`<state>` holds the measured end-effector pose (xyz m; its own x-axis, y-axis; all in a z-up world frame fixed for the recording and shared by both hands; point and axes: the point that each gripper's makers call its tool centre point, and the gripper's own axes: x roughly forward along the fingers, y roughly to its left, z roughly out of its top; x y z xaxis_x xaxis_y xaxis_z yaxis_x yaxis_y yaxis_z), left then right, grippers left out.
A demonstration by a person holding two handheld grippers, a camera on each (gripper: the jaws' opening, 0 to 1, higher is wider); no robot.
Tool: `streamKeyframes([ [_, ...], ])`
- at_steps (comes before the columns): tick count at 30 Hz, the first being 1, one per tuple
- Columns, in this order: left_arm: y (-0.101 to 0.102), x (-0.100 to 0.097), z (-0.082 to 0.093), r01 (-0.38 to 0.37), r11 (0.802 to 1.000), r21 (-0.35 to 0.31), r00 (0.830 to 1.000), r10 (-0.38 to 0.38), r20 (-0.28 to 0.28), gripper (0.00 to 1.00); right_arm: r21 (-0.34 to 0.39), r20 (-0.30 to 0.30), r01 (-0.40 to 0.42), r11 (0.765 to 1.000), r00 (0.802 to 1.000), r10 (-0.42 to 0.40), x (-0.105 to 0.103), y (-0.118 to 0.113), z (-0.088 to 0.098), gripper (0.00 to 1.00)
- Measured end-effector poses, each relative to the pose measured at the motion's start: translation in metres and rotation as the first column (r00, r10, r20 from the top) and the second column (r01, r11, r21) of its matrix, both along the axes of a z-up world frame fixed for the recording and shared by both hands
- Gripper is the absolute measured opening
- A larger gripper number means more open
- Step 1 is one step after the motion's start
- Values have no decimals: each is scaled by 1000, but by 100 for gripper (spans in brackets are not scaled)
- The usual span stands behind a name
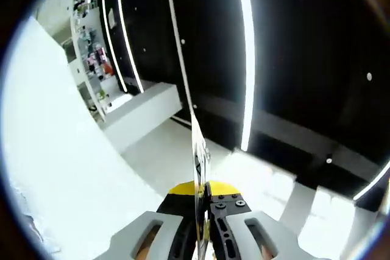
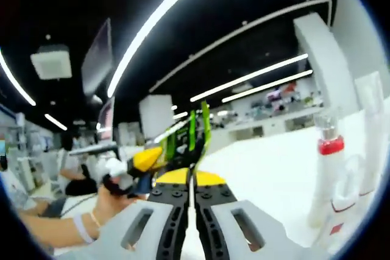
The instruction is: Arrange the skincare products in the storage area until every visible bottle or jar stands upright without overlapping.
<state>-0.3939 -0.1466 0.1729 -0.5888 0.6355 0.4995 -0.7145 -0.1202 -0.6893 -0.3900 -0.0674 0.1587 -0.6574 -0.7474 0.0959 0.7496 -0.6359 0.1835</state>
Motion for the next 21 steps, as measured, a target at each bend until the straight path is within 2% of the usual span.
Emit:
streamKeyframes([
  [2, 1, 3, 0, 0, 999, -39, 1000, 0, 7, 2, 67, -14, -38, 997, 999, 39, 2, 1, -2, 2],
  [3, 2, 3, -1, -16, 998, -63, 1000, 17, 8, 2, 90, -19, -31, 995, 999, 33, 1, 2, -3, 3],
  [4, 2, 1, -1, -43, 994, -95, 999, 44, 4, 2, 149, -44, -8, 989, 999, 14, -1, 6, -5, 4],
  [6, 3, 2, 0, -81, 985, -149, 997, 79, -19, 2, 190, -90, 24, 981, 996, -7, -3, 9, -4, 7],
  [8, 7, 8, 4, -62, 984, -167, 997, 53, -56, 2, 202, -143, 21, 979, 990, 8, -2, 9, -1, 9],
  [9, 8, 14, 7, -29, 986, -164, 996, 15, -83, 2, 200, -156, 3, 980, 987, 29, -1, 9, 0, 10],
  [10, 9, 19, 9, 2, 988, -155, 996, -17, -90, 2, 178, -173, -28, 984, 983, 59, 2, 8, 4, 13],
  [11, 9, 25, 10, 73, 987, -140, 993, -85, -80, 2, 101, -152, -48, 994, 986, 63, 1, 12, 10, 17],
  [13, 8, 32, 9, 121, 985, -123, 988, -131, -85, 2, 34, -109, -115, 993, 987, 118, 6, 14, 13, 22],
  [15, 5, 34, 7, 163, 982, -99, 982, -171, -81, 1, -36, -81, -202, 979, 977, 199, 15, 13, 19, 26],
  [18, 10, 44, 3, 233, 968, -96, 967, -241, -79, 1, -106, -65, -271, 957, 962, 266, 22, 8, 23, 36],
  [19, 13, 49, 2, 271, 958, -96, 957, -279, -83, 1, -105, -48, -292, 951, 956, 289, 23, 6, 20, 38],
  [21, 25, 66, 2, 384, 918, -99, 915, -393, -89, 1, -104, -22, -328, 939, 945, 328, 26, -1, 13, 47],
])
